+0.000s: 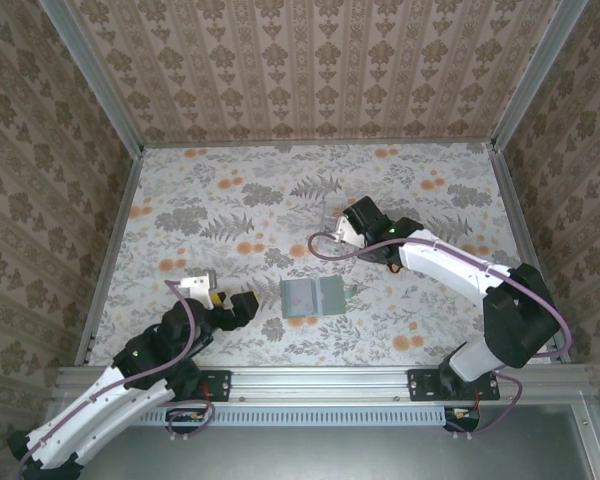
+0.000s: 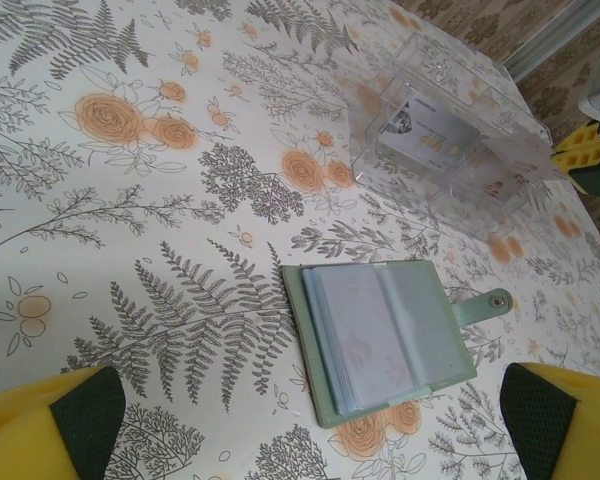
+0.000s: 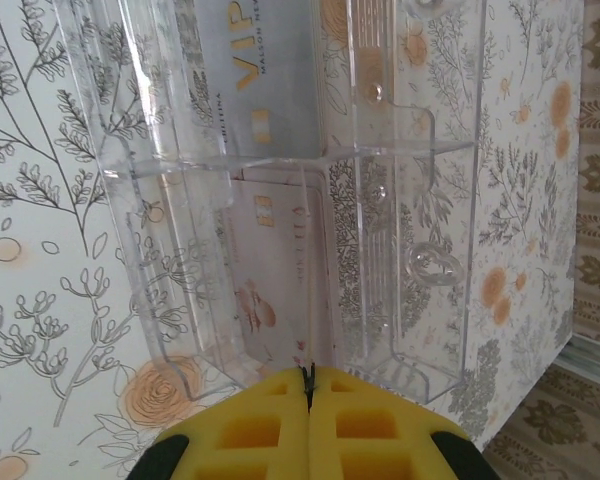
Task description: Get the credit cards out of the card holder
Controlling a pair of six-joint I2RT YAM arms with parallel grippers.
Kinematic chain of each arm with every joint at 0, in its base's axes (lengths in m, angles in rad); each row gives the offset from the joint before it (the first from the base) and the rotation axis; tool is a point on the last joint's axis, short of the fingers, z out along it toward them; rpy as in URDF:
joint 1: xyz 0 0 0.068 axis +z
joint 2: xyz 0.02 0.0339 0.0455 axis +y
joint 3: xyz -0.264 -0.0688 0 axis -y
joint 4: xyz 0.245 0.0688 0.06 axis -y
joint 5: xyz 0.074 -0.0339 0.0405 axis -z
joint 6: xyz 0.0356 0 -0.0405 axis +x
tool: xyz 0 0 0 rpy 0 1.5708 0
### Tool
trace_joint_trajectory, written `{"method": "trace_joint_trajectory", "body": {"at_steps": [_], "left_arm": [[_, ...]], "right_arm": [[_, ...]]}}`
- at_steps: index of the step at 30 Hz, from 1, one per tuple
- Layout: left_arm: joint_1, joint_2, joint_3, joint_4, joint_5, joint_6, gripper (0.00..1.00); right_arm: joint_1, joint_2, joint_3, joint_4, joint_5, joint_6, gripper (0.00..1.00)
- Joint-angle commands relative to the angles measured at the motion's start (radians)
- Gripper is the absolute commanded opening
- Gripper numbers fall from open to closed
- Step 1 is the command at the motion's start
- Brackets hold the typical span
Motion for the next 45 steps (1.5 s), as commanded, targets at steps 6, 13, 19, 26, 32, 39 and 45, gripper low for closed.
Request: {"method": "trace_joint_trajectory", "body": {"at_steps": [6,13,19,26,32,39,45], "left_arm": [[0.019,-0.012,-0.011,-0.005,0.006,0.019,1.00],[0.031,-0.012,-0.014,-0.004,0.017,0.022,1.00],[0.039,-0.012,-0.016,-0.002,0.027,0.025,1.00],[0.046,-0.012,-0.020,-0.006,0.032,0.022,1.00],[0.052,-0.014,-0.022,-0.005,0.036,0.024,1.00],[0.059,-0.015,-0.027,0.000,0.048,0.024,1.00],[0.066,-0.015,-0.030,-0.002,0.056,0.025,1.00]], "right_arm": [[-0.031,0.038,-0.021,0.010,0.011,-0.040,0.00],[-0.043,0.070,-0.020,0.023,0.020,-0.038,0.00],[-0.045,0.131,0.013,0.026,0.037,-0.017,0.00],[-0.045,0.176,0.050,0.011,0.058,0.021,0.17],[-0.045,0.176,0.057,0.029,0.107,0.030,0.21],[-0.062,0.186,0.057,0.091,0.192,0.022,0.24],[-0.071,0.216,0.080,0.081,0.193,0.036,0.24]]}}
